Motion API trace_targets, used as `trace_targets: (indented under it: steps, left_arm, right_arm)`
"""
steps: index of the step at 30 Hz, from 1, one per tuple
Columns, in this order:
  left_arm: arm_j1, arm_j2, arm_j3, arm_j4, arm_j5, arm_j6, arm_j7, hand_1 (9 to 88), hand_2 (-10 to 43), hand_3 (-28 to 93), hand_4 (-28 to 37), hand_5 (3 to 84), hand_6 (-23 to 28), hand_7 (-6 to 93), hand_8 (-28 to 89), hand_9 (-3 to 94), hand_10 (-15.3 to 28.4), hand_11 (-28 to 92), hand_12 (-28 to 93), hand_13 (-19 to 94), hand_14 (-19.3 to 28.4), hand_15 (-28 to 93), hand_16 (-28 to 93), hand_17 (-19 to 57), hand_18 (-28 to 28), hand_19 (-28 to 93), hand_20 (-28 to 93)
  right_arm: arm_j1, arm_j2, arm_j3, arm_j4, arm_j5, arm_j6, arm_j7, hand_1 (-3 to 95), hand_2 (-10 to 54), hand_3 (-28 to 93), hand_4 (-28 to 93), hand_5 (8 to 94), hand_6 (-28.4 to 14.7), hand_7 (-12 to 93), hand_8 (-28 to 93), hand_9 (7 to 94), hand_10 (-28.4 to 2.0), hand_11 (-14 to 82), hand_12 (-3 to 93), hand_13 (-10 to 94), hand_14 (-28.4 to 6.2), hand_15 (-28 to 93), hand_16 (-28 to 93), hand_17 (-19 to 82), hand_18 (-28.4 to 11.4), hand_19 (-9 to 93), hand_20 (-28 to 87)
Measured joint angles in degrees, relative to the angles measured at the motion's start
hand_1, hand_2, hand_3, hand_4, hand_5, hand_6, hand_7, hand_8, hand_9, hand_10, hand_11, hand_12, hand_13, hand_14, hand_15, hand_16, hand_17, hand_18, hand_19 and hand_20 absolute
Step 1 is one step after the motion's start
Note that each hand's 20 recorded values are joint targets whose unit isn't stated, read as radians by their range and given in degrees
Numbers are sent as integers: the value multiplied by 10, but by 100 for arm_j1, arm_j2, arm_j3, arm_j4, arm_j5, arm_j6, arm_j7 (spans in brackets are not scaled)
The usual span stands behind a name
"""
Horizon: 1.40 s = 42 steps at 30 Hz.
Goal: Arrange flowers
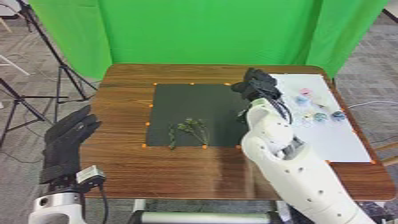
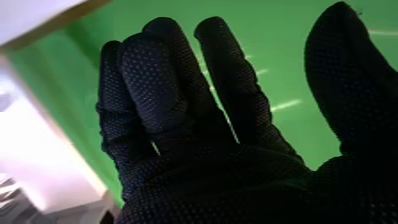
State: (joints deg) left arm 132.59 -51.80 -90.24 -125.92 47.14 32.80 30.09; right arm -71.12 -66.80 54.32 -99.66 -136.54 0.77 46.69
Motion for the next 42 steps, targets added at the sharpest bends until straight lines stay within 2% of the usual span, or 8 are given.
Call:
trace_targets:
  steps: [5, 11, 19, 29, 42]
  left_arm:
    - [-2, -15, -10, -27, 31, -8, -68, 294, 9, 816, -144, 425, 120, 166, -109, 343, 205, 423, 70, 245, 273, 669, -183, -83, 224, 568, 148]
    - [-39, -116, -34, -43, 106, -25, -195, 293, 8, 816, -144, 425, 120, 166, -109, 343, 205, 423, 70, 245, 273, 669, -183, -83, 225, 568, 148]
    - [-87, -91, 36, -37, 61, -21, -127, 293, 9, 816, -145, 425, 120, 166, -109, 342, 205, 423, 70, 246, 273, 669, -183, -83, 224, 568, 148]
    - [-153, -21, 92, -30, -1, -18, -84, 294, 11, 814, -145, 426, 121, 167, -109, 343, 205, 425, 70, 246, 273, 669, -183, -83, 225, 568, 148]
    - [-181, -25, 94, -30, -1, -24, -96, 295, 12, 815, -144, 426, 121, 166, -109, 343, 205, 424, 69, 246, 273, 669, -184, -83, 224, 569, 148]
  right_arm:
    - [-54, 157, 193, 95, 64, -2, 152, 290, -20, 804, -215, 554, -133, 200, -89, 557, -259, 311, 180, 539, -208, 780, 187, 200, -284, 792, 109]
    - [-17, 477, 217, 326, 163, -4, 393, 291, -21, 808, -218, 531, -140, 199, -88, 521, -268, 299, 179, 530, -206, 782, 185, 201, -284, 798, 99]
    - [346, 612, 182, 1070, 374, -186, 544, 292, -26, 809, -222, 516, -145, 196, -87, 500, -275, 271, 172, 529, -205, 787, 179, 206, -284, 810, 84]
    - [424, 585, 271, 1140, 416, -531, 715, 305, -39, 804, -226, 522, -149, 194, -86, 514, -272, 264, 171, 545, -200, 795, 173, 217, -284, 827, 62]
    - [193, 545, 393, 1208, 511, -713, 833, 315, -44, 800, -229, 549, -150, 191, -84, 540, -263, 301, 182, 563, -193, 803, 176, 220, -284, 841, 38]
